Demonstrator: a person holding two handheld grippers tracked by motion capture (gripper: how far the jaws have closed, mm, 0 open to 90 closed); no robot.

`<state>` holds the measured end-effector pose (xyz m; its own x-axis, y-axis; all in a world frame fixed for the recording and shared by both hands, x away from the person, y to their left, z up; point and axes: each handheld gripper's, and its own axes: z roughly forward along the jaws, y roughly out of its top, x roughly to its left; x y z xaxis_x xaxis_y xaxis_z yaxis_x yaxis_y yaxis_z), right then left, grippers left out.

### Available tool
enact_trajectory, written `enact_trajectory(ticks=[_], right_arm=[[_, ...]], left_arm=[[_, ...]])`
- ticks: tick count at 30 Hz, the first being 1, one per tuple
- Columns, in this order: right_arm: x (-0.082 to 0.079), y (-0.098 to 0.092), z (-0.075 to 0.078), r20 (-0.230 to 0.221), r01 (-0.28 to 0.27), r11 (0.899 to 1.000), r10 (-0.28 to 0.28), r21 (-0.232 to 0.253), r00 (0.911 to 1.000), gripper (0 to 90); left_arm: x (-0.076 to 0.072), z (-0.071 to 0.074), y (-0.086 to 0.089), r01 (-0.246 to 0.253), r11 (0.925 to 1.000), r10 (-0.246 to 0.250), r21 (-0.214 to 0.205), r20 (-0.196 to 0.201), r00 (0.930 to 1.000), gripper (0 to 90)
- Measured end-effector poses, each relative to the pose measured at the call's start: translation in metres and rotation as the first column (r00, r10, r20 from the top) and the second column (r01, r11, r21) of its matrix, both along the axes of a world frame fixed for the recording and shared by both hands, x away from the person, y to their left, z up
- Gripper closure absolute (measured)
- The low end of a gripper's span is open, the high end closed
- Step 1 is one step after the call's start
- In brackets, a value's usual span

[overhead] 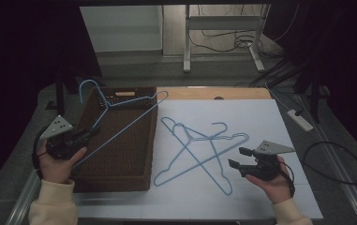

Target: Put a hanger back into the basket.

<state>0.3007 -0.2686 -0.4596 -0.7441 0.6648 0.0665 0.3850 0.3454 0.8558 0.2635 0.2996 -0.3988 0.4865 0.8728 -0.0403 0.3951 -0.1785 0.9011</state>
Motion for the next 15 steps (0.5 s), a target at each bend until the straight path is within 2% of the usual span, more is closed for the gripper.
enact_trajectory(ticks=[5,9,15], right_arm=[[0.0,-0.001,0.0,-0.003,0.0,1.0,0.0,-0.003,1.0,33.7],[0.001,-0.001,-0.001,-0.004,0.002,1.0,-0.002,-0.007,1.0,33.7],[0.001,0.0,-0.003,-0.009,0.001,1.0,-0.001,-0.014,1.0,33.7]], left_arm=[[0.0,-0.003,0.01,-0.032,0.9995,0.032,-0.003,-0.003,0.9995,83.9],[0.003,-0.009,0.014,-0.063,0.998,0.063,0.01,0.0,0.998,83.9],[0.009,-0.018,0.02,-0.09,0.9959,0.09,0.003,-0.018,0.9957,83.9]])
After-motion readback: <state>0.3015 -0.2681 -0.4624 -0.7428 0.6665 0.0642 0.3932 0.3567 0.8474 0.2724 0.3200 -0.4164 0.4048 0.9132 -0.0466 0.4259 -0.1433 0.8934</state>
